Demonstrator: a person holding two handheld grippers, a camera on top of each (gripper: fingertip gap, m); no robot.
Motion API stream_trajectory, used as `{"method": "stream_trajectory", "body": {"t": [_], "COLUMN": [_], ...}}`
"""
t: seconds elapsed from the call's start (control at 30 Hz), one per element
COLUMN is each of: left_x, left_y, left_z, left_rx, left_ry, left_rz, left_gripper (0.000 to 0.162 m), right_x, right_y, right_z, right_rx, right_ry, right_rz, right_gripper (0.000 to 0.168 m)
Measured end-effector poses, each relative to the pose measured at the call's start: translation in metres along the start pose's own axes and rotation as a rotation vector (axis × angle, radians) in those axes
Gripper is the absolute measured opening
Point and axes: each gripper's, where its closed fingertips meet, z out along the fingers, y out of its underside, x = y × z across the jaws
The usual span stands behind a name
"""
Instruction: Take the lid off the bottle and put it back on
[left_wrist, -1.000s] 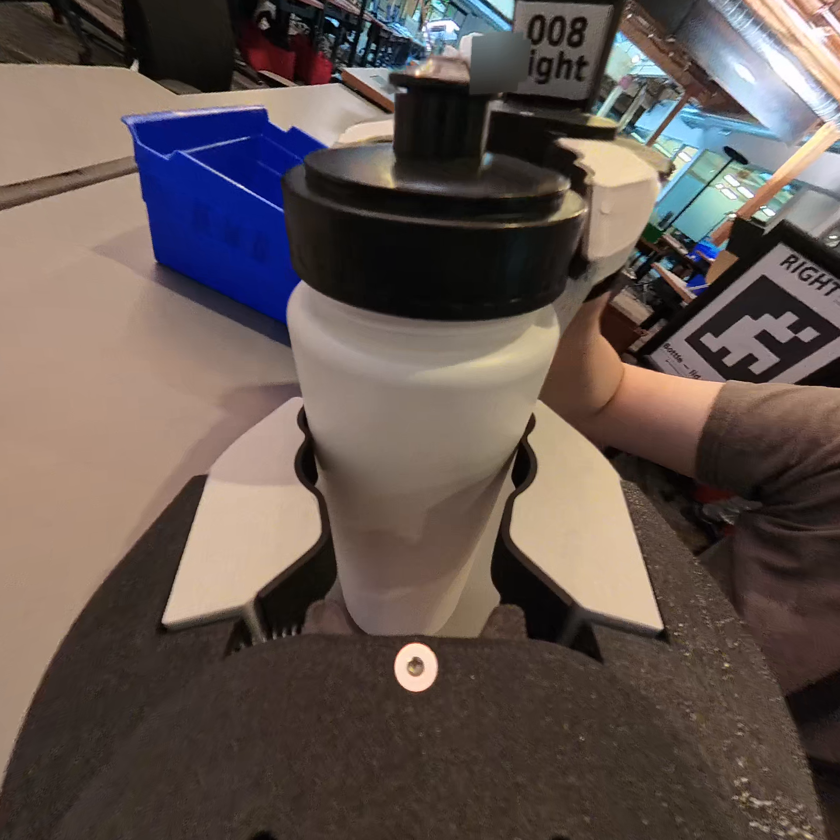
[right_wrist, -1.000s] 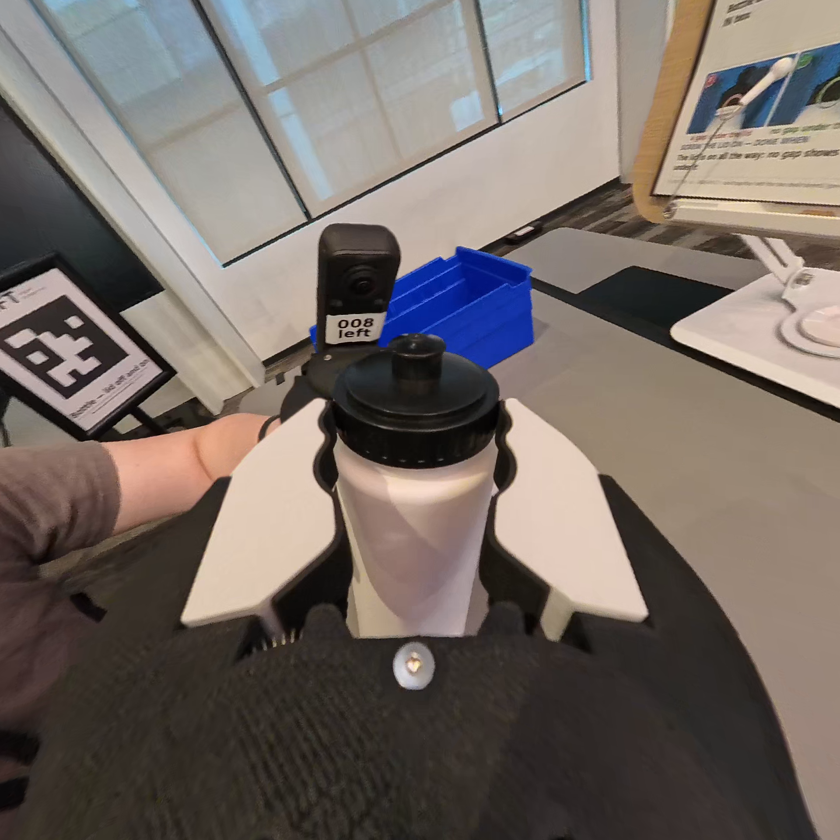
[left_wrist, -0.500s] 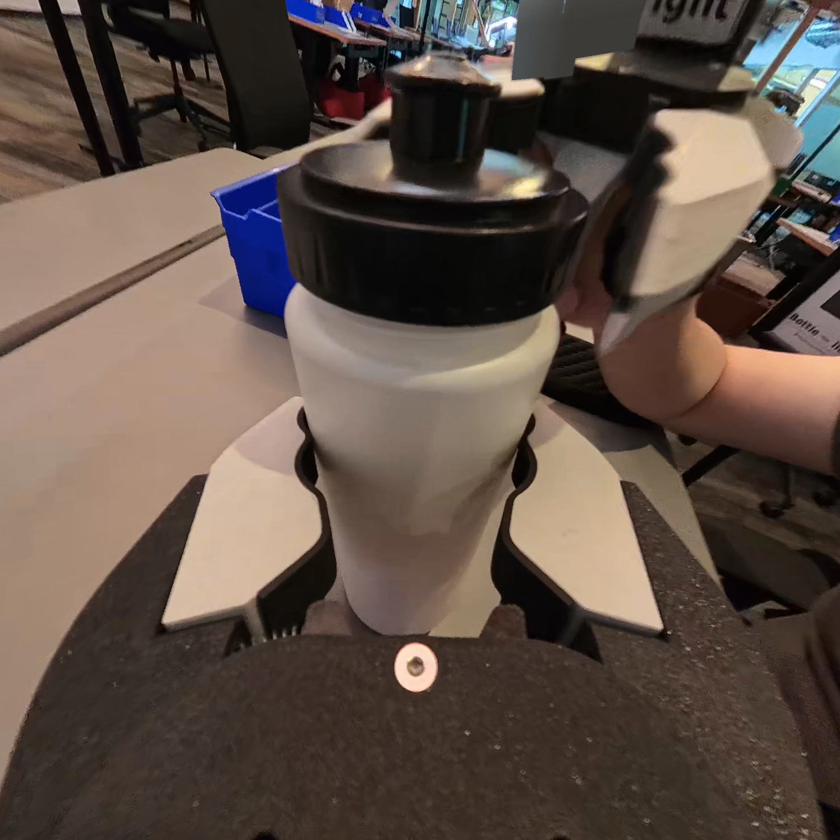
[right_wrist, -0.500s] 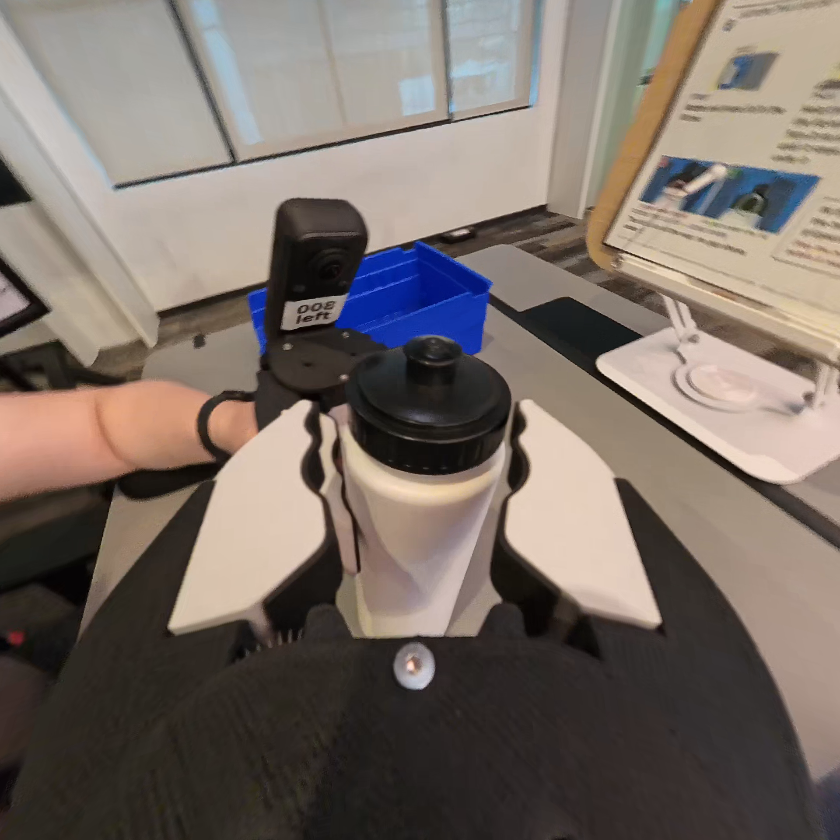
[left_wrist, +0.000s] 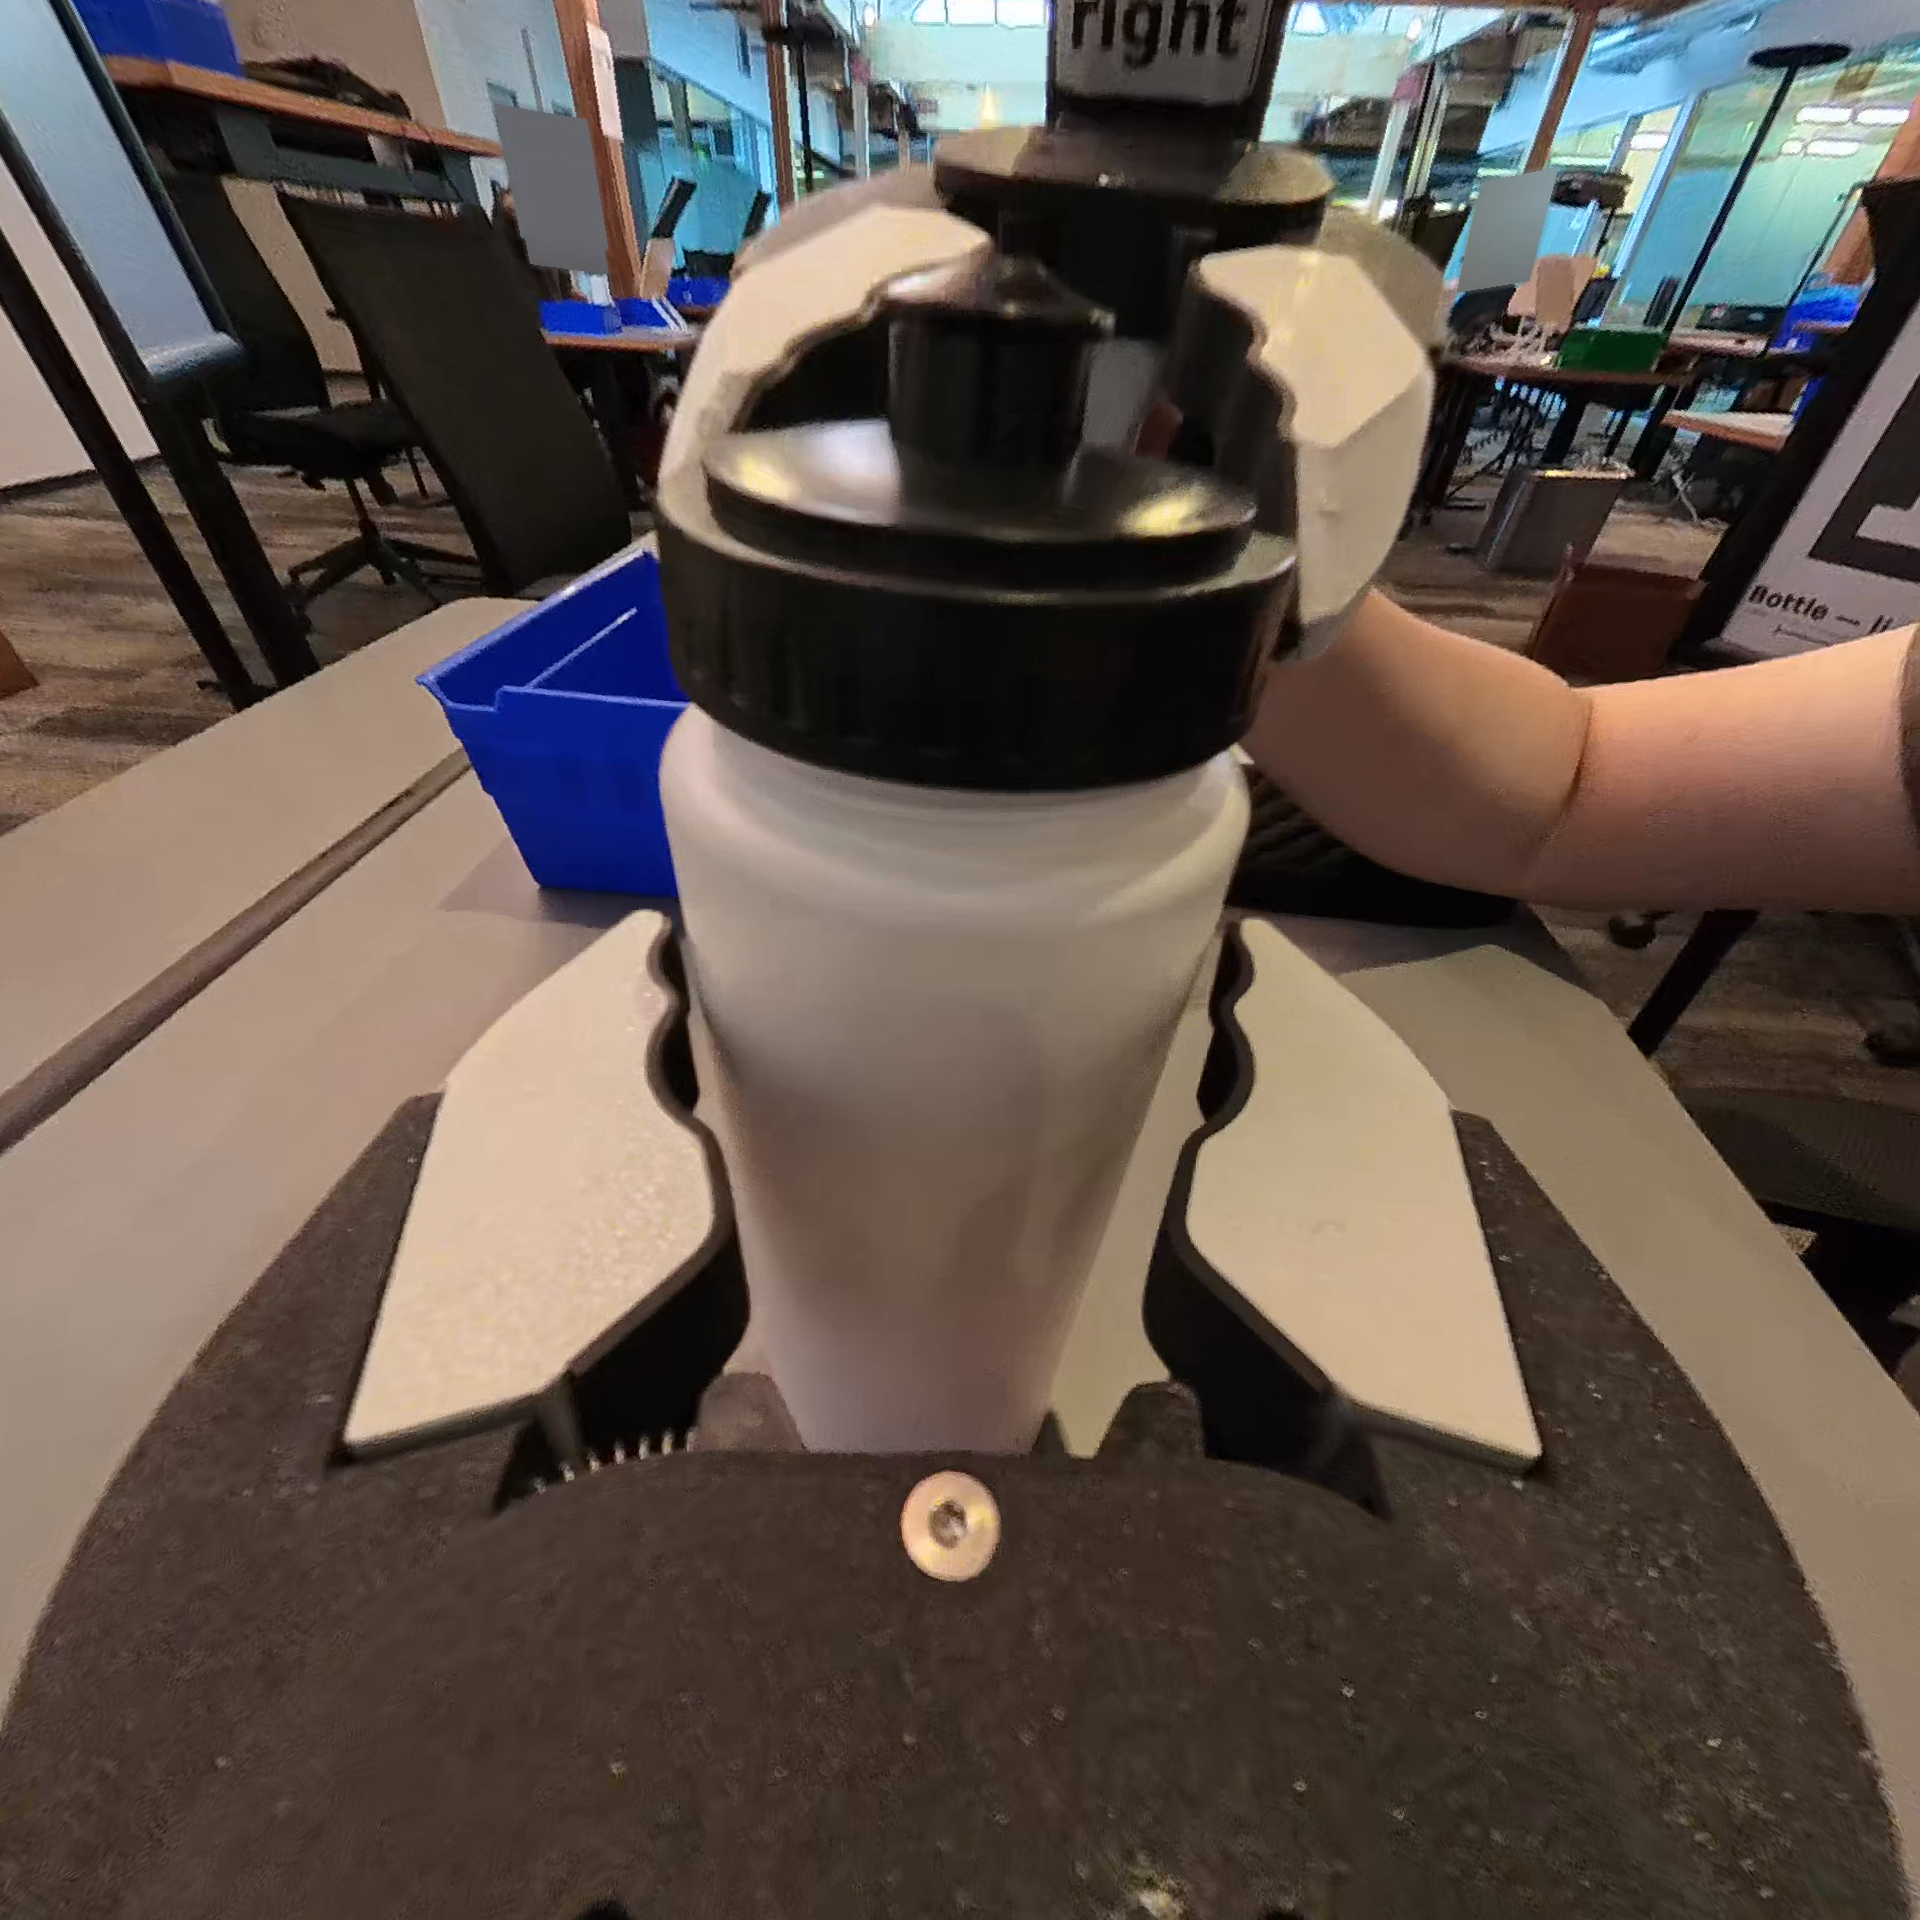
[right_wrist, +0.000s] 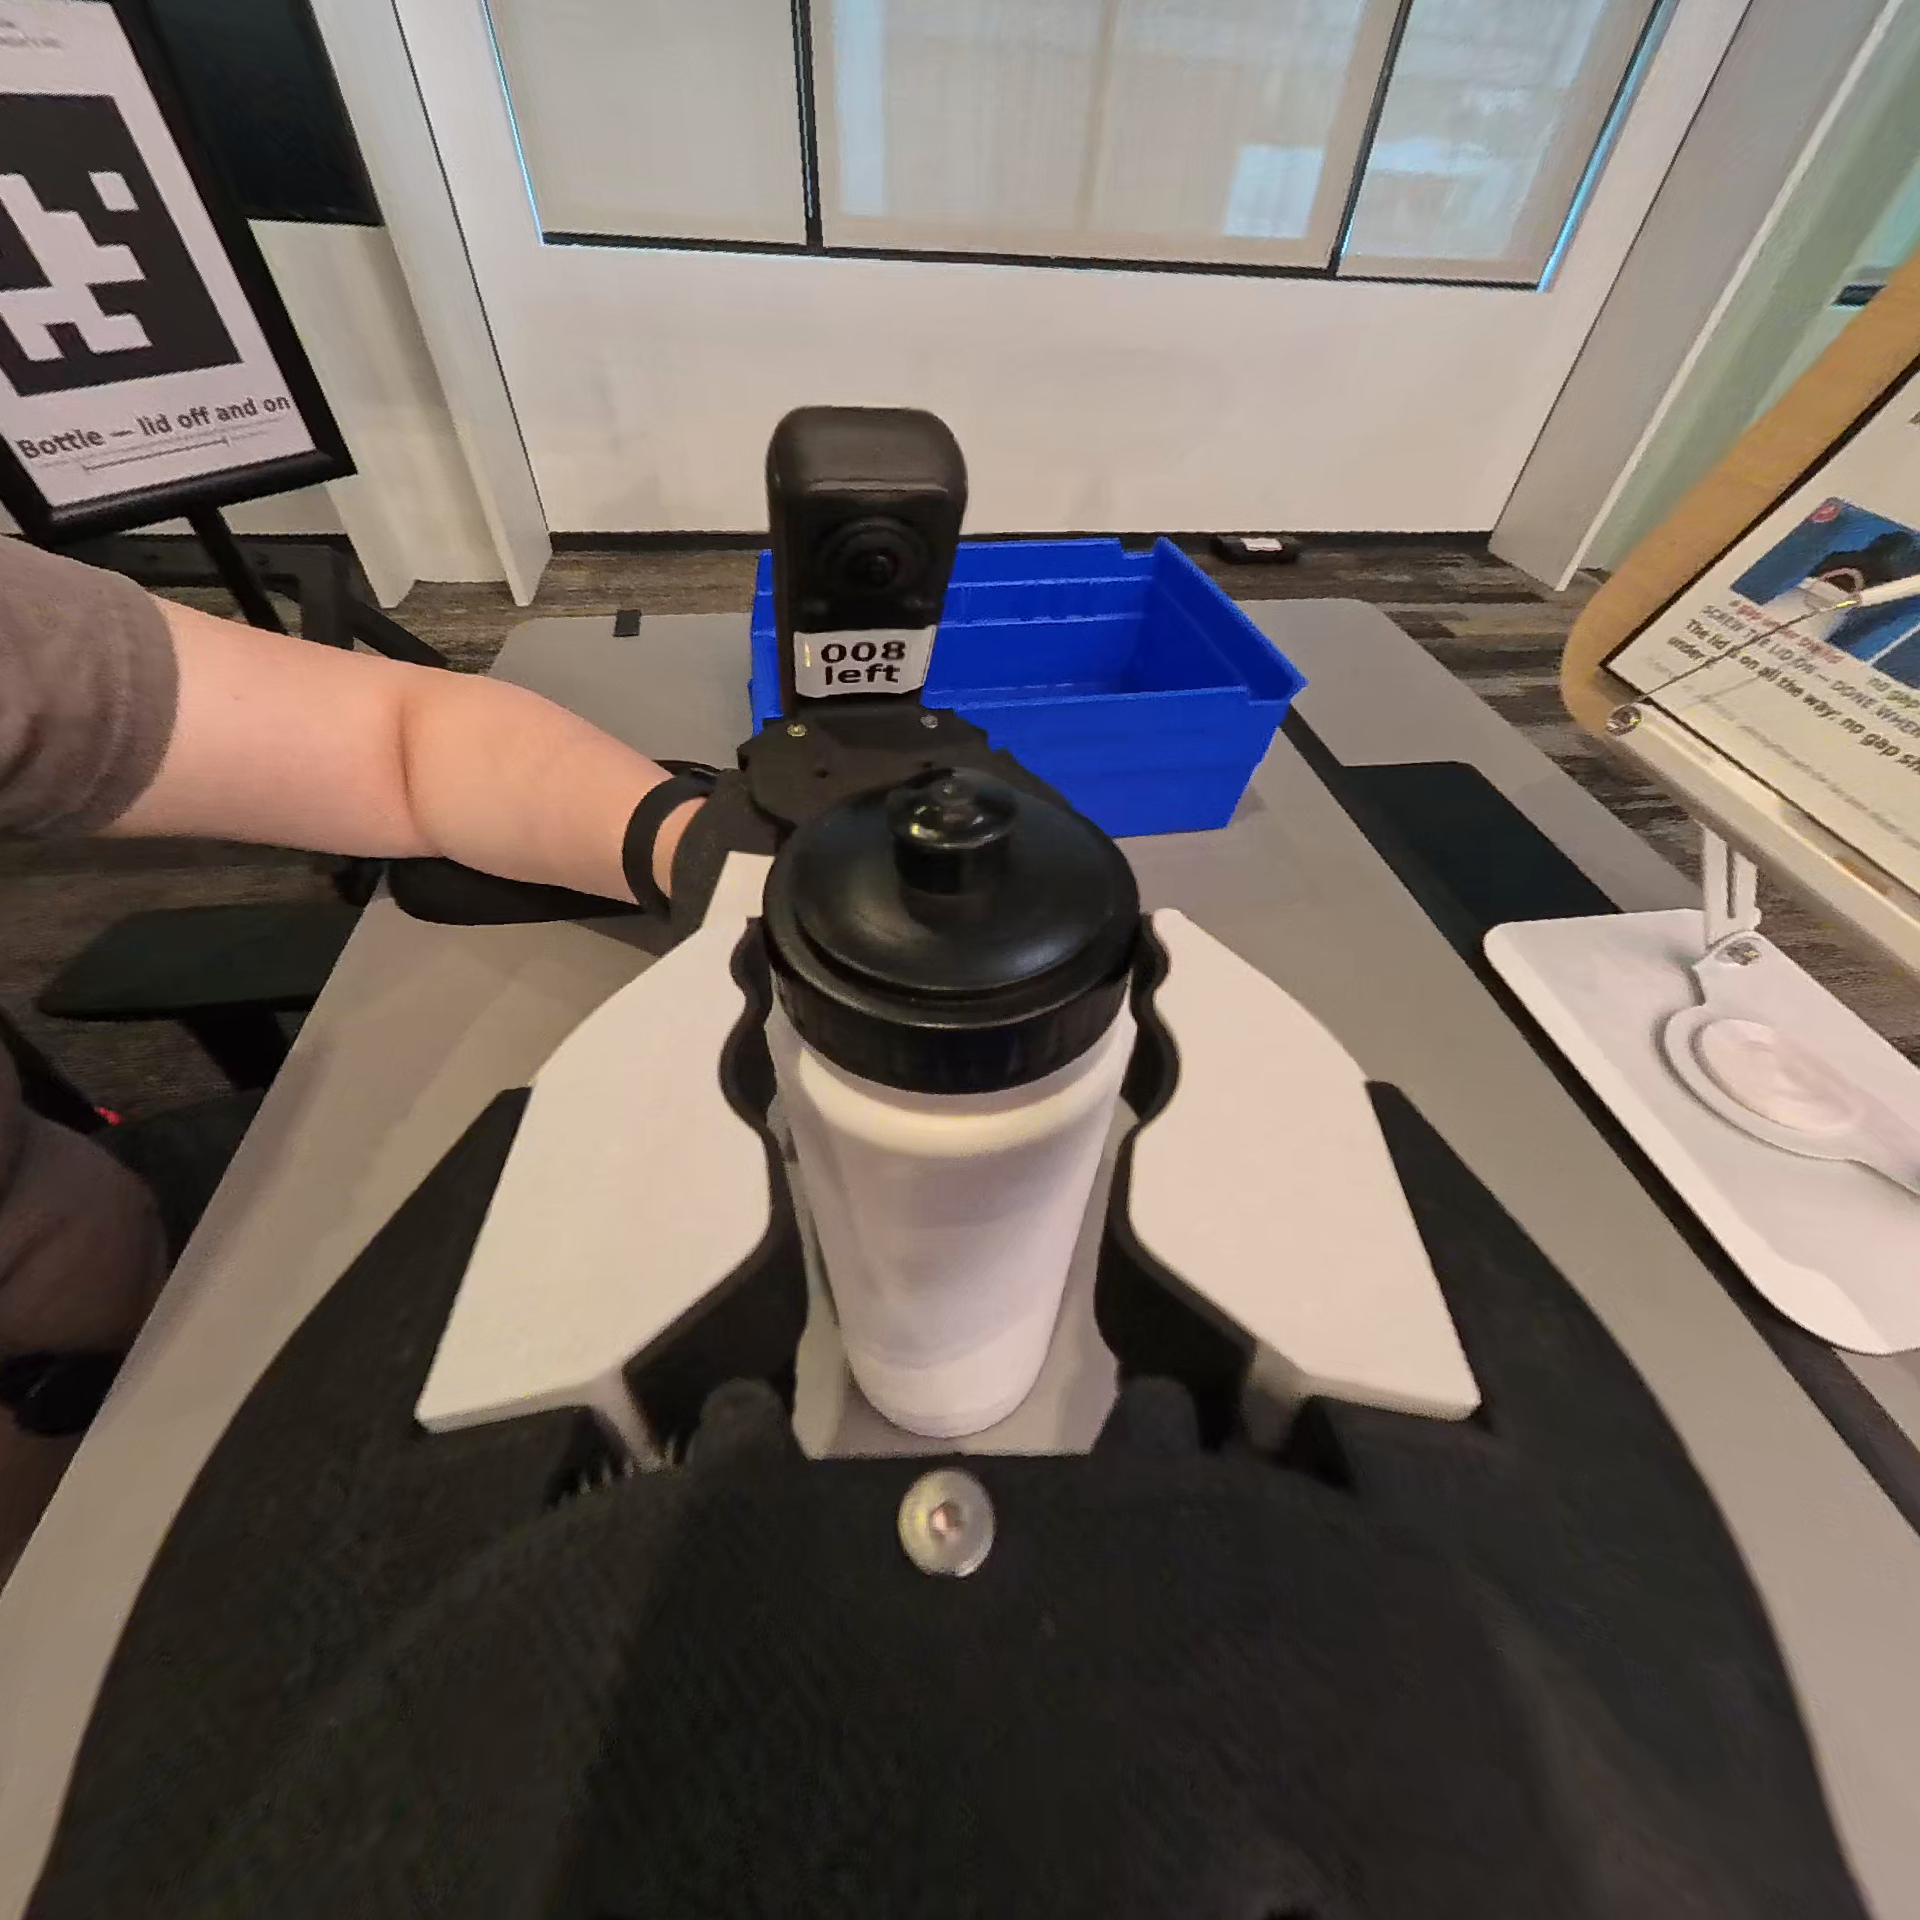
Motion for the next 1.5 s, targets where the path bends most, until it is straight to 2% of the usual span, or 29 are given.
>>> {"method": "stream_trajectory", "body": {"t": [0.07, 0.23, 0.53, 0.77, 0.87, 1.03, 1.13, 1.2, 1.27, 1.37, 1.5], "left_x": [-0.001, -0.006, -0.031, -0.036, -0.035, -0.020, -0.005, -0.001, 0.005, 0.006, -0.006], "left_y": [-0.001, 0.000, 0.002, 0.003, 0.003, 0.002, 0.001, 0.001, 0.002, 0.002, 0.002], "left_z": [0.000, 0.000, -0.008, -0.012, -0.010, 0.000, 0.005, 0.006, 0.007, 0.007, 0.005], "left_rx": [0.001, -0.021, -0.059, -0.084, -0.079, -0.049, -0.034, -0.037, -0.038, -0.039, -0.055], "left_ry": [-0.017, -0.085, -0.371, -0.482, -0.441, -0.239, -0.104, -0.074, -0.033, -0.025, -0.130], "left_rz": [0.001, -0.014, -0.041, -0.056, -0.044, -0.018, -0.004, 0.005, 0.013, 0.007, -0.013], "left_gripper": [0.086, 0.086, 0.086, 0.086, 0.086, 0.086, 0.086, 0.086, 0.086, 0.086, 0.086], "right_x": [0.000, 0.005, 0.021, 0.024, 0.024, 0.017, 0.006, -0.003, -0.006, -0.005, 0.005], "right_y": [0.000, 0.000, -0.001, -0.001, -0.002, -0.005, -0.003, 0.002, 0.002, 0.002, 0.001], "right_z": [0.000, 0.000, 0.009, 0.011, 0.011, -0.002, -0.009, -0.008, -0.008, -0.006, -0.003], "right_rx": [0.001, 0.013, 0.052, 0.069, 0.050, 0.012, 0.025, 0.000, -0.003, -0.002, 0.000], "right_ry": [-0.001, 0.034, 0.276, 0.476, 0.419, 0.163, 0.014, -0.065, -0.068, -0.057, 0.034], "right_rz": [0.007, 0.026, 0.078, 0.111, 0.097, 0.032, 0.042, 0.029, -0.019, -0.009, 0.018], "right_gripper": [0.068, 0.068, 0.068, 0.068, 0.069, 0.084, 0.084, 0.082, 0.069, 0.069, 0.069]}}
